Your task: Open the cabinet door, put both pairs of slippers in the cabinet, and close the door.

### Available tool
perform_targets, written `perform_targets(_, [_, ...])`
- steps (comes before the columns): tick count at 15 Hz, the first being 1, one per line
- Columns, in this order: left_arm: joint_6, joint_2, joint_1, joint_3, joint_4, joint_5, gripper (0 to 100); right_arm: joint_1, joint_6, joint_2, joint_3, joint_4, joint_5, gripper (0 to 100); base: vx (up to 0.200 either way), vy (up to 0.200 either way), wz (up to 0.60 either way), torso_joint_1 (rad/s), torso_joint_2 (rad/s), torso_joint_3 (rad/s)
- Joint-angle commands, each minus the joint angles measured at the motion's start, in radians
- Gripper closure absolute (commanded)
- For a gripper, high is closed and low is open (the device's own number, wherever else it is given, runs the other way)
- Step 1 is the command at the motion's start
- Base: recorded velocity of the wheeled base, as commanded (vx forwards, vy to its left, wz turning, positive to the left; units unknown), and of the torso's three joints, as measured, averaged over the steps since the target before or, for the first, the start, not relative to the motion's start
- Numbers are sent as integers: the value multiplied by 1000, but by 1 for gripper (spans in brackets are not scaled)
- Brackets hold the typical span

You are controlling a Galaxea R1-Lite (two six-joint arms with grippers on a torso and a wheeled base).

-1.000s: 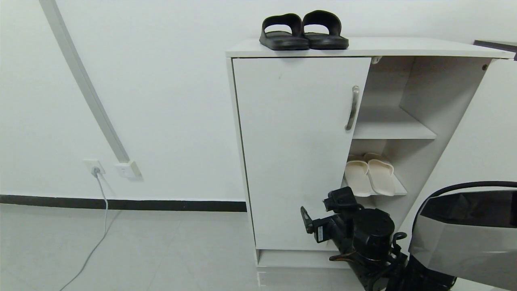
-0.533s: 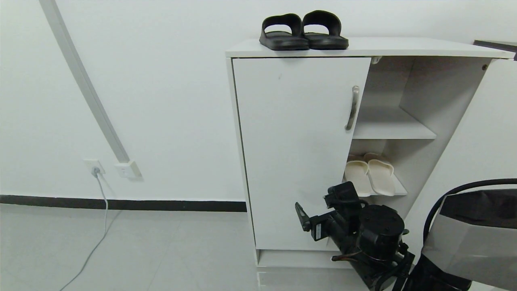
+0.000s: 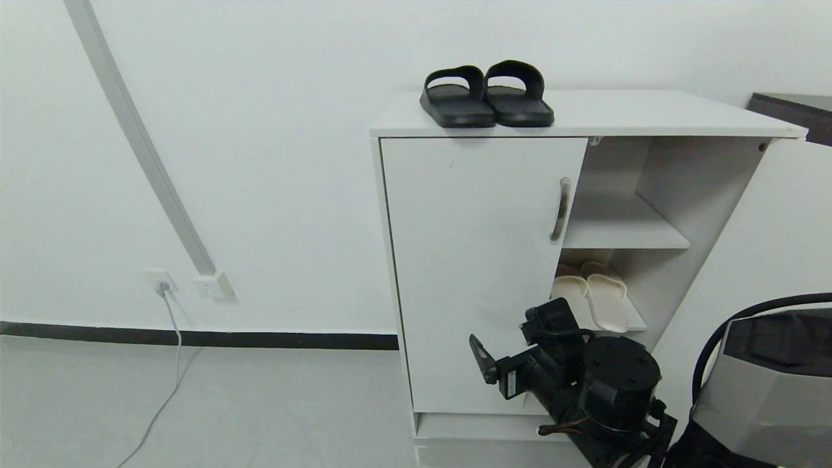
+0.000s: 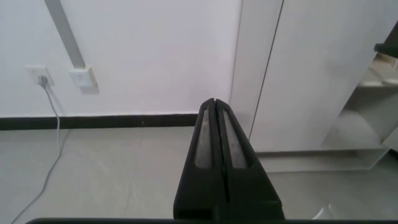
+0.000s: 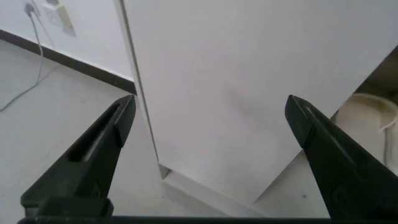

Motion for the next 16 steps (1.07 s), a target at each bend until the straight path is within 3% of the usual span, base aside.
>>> perform_targets(1, [0,1,0,0,0,0,100,-1,0,-2,5,-1,-1,0,0,0,0,105,-491,-359])
perform_targets(16, [0,1,0,0,0,0,100,7,-3,6,28,-1,1,0,0,0,0,160,-482,-324])
